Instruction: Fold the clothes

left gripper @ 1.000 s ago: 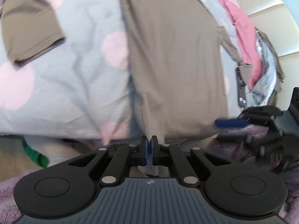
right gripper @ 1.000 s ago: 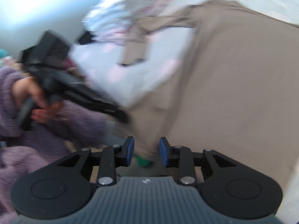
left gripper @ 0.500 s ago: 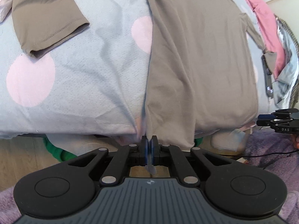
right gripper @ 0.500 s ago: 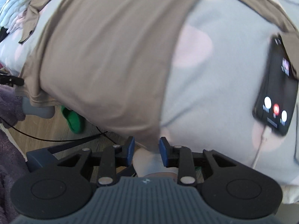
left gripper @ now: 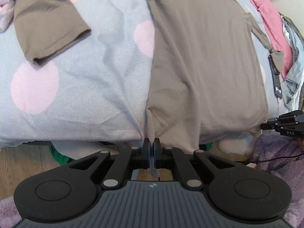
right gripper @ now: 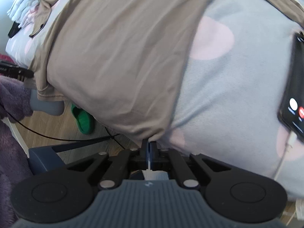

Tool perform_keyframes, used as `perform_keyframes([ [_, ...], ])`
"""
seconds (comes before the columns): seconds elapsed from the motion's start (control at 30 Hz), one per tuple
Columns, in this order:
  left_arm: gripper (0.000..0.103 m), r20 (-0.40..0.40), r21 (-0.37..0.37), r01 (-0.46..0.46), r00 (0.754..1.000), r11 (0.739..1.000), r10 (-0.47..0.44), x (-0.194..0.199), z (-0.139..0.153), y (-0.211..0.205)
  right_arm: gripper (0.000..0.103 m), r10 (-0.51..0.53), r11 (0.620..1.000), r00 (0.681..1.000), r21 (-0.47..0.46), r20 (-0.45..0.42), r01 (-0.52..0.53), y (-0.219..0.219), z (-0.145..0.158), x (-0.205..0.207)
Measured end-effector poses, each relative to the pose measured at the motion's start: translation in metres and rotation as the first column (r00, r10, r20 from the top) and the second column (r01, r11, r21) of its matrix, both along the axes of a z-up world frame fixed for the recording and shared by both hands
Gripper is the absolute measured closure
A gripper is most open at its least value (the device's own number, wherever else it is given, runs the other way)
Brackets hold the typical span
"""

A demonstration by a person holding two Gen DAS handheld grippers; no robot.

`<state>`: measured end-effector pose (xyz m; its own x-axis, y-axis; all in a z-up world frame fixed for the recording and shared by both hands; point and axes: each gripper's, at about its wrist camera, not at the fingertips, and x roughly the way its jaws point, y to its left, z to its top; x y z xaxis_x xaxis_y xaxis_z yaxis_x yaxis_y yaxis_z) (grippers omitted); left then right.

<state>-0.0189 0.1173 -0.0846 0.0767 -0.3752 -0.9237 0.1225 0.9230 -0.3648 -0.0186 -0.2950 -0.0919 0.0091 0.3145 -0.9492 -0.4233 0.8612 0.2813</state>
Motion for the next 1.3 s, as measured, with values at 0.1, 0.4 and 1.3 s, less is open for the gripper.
perform_keyframes([
  [0.1, 0.102, 0.043, -0.048, -0.006, 0.999, 0.999, 0.008, 0.001, 0.026, 0.012, 0.102, 0.0, 1.0, 1.0, -0.017, -0.012, 0.0, -0.008, 0.011, 0.0],
  [0.4, 0.103, -0.008, 0.014, 0.0, 1.0, 1.0, 0.0, -0.013, 0.039, 0.038, 0.103, -0.001, 0.998, 0.999, -0.069, -0.05, -0.002, -0.033, 0.043, -0.002],
  [1.3, 0.064, 0.19, -0.204, -0.31, 0.918, 0.929, 0.348, 0.116, 0.075, 0.074, 0.073, -0.334, 0.943, 0.927, 0.071, 0.173, 0.326, -0.04, 0.071, 0.1],
])
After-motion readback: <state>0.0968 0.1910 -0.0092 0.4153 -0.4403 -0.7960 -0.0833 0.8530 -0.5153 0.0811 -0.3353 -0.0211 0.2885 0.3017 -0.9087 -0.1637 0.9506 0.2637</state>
